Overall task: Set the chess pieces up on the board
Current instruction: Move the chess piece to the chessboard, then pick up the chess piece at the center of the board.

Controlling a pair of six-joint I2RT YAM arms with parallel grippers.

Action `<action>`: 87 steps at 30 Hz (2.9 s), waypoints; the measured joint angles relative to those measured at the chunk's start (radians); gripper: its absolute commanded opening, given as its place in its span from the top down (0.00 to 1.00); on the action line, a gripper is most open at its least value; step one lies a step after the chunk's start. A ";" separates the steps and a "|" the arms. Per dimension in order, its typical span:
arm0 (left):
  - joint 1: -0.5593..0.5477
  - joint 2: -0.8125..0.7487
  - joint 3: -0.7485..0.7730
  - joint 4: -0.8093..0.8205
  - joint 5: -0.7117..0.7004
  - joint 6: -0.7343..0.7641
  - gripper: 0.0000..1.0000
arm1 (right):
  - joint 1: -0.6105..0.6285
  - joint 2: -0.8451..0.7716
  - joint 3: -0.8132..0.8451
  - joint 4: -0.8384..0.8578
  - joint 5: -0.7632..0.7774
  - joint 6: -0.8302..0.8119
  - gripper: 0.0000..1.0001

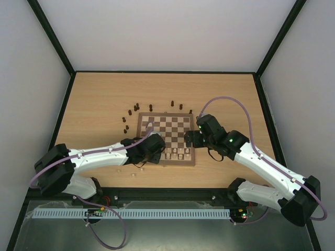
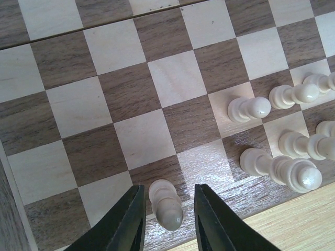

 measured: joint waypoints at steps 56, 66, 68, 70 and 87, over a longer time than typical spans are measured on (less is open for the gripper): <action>0.160 -0.842 0.024 -0.237 -0.156 -0.058 0.01 | 0.505 0.420 0.257 0.005 -0.129 -0.020 0.52; 0.160 -0.945 0.041 -0.264 -0.156 -0.059 0.01 | 0.569 0.654 0.383 -0.007 -0.106 -0.020 0.52; 0.160 -0.958 0.042 -0.270 -0.156 -0.059 0.01 | 0.570 0.692 0.409 -0.011 -0.102 -0.022 0.55; 0.160 -0.966 0.042 -0.273 -0.156 -0.059 0.01 | 0.571 0.728 0.431 -0.014 -0.099 -0.026 0.58; 0.160 -1.000 0.055 -0.292 -0.171 -0.058 0.01 | 0.572 0.925 0.561 -0.033 -0.080 -0.052 0.63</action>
